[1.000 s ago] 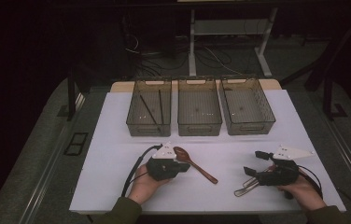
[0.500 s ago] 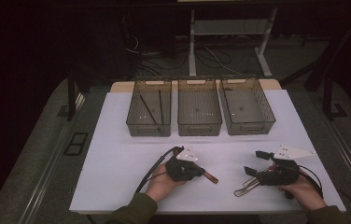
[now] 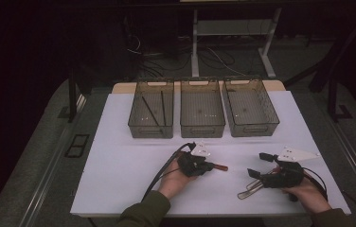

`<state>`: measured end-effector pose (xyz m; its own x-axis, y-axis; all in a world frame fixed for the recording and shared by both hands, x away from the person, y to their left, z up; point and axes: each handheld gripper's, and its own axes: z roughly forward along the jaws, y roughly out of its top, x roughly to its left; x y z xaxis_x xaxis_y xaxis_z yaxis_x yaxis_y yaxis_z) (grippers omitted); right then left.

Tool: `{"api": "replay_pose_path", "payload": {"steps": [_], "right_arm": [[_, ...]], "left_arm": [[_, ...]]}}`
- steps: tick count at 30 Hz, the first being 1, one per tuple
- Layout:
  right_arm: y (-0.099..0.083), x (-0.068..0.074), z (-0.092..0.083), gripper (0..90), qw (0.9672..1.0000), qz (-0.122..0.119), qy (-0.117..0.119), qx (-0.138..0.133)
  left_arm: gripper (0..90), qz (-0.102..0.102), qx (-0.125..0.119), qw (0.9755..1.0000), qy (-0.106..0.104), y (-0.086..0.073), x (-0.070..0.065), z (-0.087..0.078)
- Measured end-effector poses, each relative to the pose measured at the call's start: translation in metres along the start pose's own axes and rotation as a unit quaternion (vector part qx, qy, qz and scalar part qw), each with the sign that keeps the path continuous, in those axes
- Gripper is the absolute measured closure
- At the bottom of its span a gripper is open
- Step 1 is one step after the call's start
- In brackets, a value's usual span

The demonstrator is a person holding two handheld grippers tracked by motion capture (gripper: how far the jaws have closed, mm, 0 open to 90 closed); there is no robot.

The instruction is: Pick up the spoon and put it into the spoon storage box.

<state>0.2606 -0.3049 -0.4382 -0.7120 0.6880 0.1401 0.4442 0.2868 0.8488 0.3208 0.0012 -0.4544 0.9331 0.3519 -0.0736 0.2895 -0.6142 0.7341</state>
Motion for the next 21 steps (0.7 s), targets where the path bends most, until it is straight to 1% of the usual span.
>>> {"api": "replay_pose_path", "payload": {"steps": [1, 2, 4, 5, 6, 7, 8, 12, 13, 14, 17, 18, 21], "right_arm": [[0.000, 0.000, 0.000, 18.3, 1.0000, 0.000, 0.000, 0.000], [0.000, 0.000, 0.000, 18.3, 1.0000, 0.000, 0.000, 0.000], [0.000, 0.000, 0.000, 18.3, 1.0000, 0.000, 0.001, -0.001], [0.000, 0.000, 0.000, 18.3, 1.0000, -0.001, 0.000, 0.000], [0.000, 0.000, 0.000, 18.3, 1.0000, -0.002, 0.000, 0.000], [0.000, 0.000, 0.000, 18.2, 1.0000, -0.001, 0.000, 0.001], [0.000, -0.001, 0.000, 18.2, 1.0000, -0.001, 0.000, 0.001], [0.000, 0.000, 0.000, 18.3, 1.0000, -0.001, 0.001, 0.001], [0.000, 0.000, 0.000, 18.3, 1.0000, -0.001, 0.001, 0.001], [0.000, 0.000, 0.000, 18.3, 1.0000, -0.001, 0.001, 0.002], [0.000, 0.000, 0.000, 18.3, 1.0000, -0.003, 0.001, 0.003], [0.000, 0.000, 0.000, 18.2, 1.0000, -0.002, 0.000, 0.003], [0.000, 0.000, 0.000, 18.3, 1.0000, -0.002, 0.000, 0.003]], "left_arm": [[89.0, -0.007, -0.007, 1.0000, -0.001, 0.001, 0.000, 0.002], [89.1, -0.010, -0.008, 0.9999, -0.001, 0.001, 0.000, 0.002], [89.0, -0.010, -0.007, 0.9999, -0.004, 0.001, 0.001, 0.002], [89.0, -0.014, -0.011, 0.9998, -0.007, 0.001, 0.000, 0.000], [88.9, -0.012, -0.012, 0.9998, -0.010, 0.002, 0.001, -0.002], [88.9, -0.021, -0.018, 0.9995, -0.015, 0.002, 0.001, -0.005], [88.5, -0.022, -0.019, 0.9994, -0.017, 0.003, 0.002, -0.008], [78.6, -0.029, -0.028, 0.9988, -0.028, 0.002, 0.006, -0.022], [75.5, -0.027, -0.032, 0.9985, -0.036, 0.002, 0.008, -0.026], [73.6, -0.023, -0.032, 0.9985, -0.037, 0.002, 0.009, -0.030], [67.3, -0.025, -0.037, 0.9984, -0.035, 0.000, 0.015, -0.042], [65.1, -0.025, -0.039, 0.9984, -0.032, -0.001, 0.017, -0.046], [59.5, -0.034, -0.043, 0.9983, -0.021, -0.006, 0.025, -0.056]]}}
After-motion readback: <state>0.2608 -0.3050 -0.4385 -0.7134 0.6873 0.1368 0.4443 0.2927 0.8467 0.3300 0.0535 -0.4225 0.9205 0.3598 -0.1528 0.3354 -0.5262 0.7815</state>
